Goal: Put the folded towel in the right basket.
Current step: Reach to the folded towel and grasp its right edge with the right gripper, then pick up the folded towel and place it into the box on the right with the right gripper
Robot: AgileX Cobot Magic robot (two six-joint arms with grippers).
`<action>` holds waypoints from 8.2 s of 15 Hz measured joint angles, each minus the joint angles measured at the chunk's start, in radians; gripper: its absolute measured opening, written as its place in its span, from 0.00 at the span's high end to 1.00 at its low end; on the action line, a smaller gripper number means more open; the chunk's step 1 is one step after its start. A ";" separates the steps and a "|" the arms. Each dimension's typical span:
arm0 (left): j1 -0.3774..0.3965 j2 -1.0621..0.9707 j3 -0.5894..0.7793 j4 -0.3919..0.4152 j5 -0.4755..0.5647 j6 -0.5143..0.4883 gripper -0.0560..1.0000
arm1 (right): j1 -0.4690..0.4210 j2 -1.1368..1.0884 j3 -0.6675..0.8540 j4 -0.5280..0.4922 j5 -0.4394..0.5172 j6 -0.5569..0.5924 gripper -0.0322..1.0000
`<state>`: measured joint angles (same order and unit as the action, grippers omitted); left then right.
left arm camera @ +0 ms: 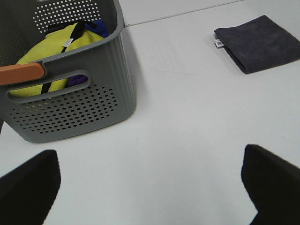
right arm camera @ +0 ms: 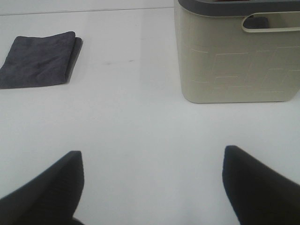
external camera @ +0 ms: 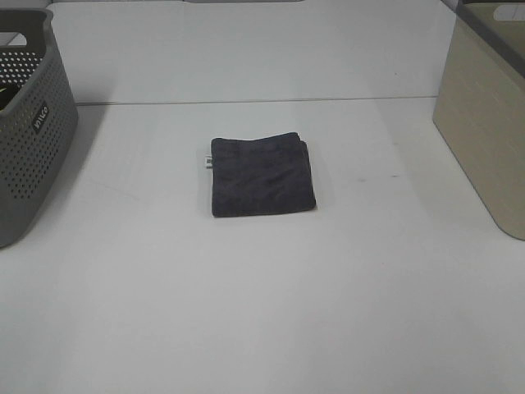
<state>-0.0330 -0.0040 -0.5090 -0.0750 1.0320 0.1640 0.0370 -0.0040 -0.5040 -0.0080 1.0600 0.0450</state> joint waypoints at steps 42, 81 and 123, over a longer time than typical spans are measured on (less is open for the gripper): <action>0.000 0.000 0.000 0.000 0.000 0.000 0.01 | 0.000 0.000 0.000 0.000 0.000 0.000 0.24; 0.000 0.000 0.000 0.000 0.000 0.000 0.01 | 0.271 1.988 -1.126 0.451 -0.145 -0.284 0.29; 0.000 0.000 0.000 0.000 0.000 0.000 0.01 | 0.197 2.173 -1.485 0.489 0.003 -0.313 0.92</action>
<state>-0.0330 -0.0040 -0.5090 -0.0750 1.0320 0.1640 0.2340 2.1690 -1.9890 0.4810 1.0630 -0.2680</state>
